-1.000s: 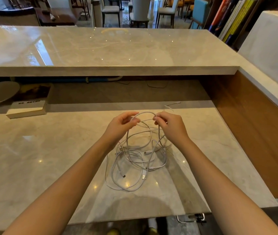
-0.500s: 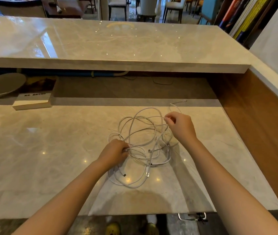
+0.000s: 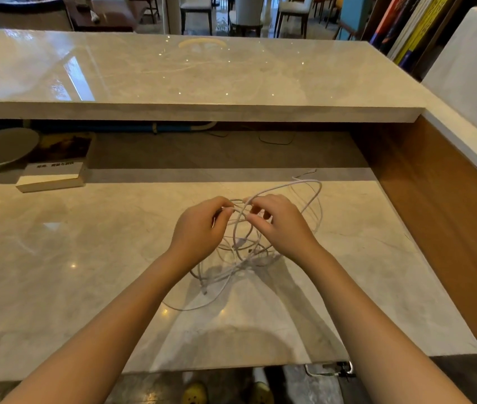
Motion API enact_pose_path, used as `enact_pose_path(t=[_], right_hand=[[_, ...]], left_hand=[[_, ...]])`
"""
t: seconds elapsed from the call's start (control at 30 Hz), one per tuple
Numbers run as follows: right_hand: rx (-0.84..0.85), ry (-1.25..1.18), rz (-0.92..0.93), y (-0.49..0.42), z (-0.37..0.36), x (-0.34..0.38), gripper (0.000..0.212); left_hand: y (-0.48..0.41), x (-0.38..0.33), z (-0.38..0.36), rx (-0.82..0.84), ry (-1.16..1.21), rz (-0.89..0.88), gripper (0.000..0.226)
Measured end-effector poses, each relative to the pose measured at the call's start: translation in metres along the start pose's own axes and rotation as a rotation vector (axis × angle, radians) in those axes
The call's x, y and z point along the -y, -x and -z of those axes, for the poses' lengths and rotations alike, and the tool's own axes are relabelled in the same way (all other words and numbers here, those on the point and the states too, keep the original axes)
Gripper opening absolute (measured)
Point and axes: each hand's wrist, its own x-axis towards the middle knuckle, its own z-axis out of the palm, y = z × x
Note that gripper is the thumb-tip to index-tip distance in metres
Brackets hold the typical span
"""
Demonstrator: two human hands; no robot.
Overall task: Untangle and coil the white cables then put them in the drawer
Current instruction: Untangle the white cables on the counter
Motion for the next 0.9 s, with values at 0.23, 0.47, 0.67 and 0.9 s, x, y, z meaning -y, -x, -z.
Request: enact_pose_path(t=[0.23, 0.47, 0.67, 0.9], right_hand=[[-0.064, 0.058, -0.183, -0.013, 0.010, 0.011, 0.021], [-0.303, -0.002, -0.049, -0.015, 0.037, 0.040, 0.024], [-0.023, -0.236, -0.045, -0.044, 0.050, 0.042, 0.025], [-0.230, -0.297, -0.077, -0.061, 0.078, 0.033, 0.025]], left_hand=[[-0.016, -0.008, 0.016, -0.145, 0.088, 0.168, 0.014], [-0.028, -0.026, 0.038, -0.161, 0.217, 0.129, 0.012], [-0.040, -0.051, 0.053, -0.134, 0.509, 0.055, 0.013], [-0.051, -0.061, 0.081, 0.190, 0.724, -0.144, 0.034]])
